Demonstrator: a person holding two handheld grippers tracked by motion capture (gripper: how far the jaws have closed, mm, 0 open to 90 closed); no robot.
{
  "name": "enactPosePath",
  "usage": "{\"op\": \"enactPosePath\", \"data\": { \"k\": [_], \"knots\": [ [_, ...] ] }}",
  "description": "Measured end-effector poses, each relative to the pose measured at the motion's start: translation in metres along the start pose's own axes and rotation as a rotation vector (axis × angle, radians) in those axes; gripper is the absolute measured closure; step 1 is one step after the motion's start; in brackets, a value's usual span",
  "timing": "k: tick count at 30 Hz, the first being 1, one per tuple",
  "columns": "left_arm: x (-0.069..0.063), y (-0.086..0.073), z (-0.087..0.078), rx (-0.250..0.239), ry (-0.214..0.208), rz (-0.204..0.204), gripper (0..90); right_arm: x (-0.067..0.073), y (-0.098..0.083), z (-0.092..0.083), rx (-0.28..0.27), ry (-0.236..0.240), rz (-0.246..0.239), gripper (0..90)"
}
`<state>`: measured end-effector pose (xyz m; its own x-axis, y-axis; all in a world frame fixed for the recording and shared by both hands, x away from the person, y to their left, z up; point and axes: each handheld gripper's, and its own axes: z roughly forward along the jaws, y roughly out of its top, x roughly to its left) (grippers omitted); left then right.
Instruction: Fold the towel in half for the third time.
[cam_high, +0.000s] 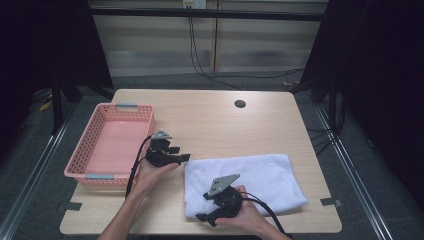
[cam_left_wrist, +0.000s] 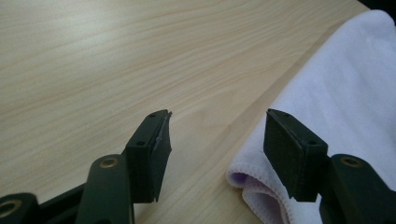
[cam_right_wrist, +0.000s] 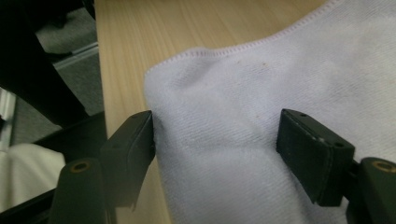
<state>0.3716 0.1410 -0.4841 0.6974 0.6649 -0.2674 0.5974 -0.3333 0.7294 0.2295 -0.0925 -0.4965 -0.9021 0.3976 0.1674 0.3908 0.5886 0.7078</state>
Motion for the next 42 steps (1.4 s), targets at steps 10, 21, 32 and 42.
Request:
{"op": "enactPosePath", "data": {
  "k": [10,21,32,42],
  "knots": [
    [-0.007,-0.005,0.013,0.060,0.028,0.023,37.3,0.017,-0.004,0.005,0.011,-0.153,-0.123,36.4],
    [-0.016,-0.009,0.021,0.082,-0.087,0.041,82.3,0.012,0.000,0.001,0.017,-0.248,-0.065,77.6],
    [-0.014,0.023,-0.025,-0.077,-0.169,-0.039,84.4,0.004,0.033,-0.030,-0.134,-0.129,0.043,79.4],
    [-0.014,0.031,-0.036,-0.043,-0.116,-0.028,84.4,0.017,0.057,-0.003,-0.076,-0.112,-0.002,78.8]
  ]
}}
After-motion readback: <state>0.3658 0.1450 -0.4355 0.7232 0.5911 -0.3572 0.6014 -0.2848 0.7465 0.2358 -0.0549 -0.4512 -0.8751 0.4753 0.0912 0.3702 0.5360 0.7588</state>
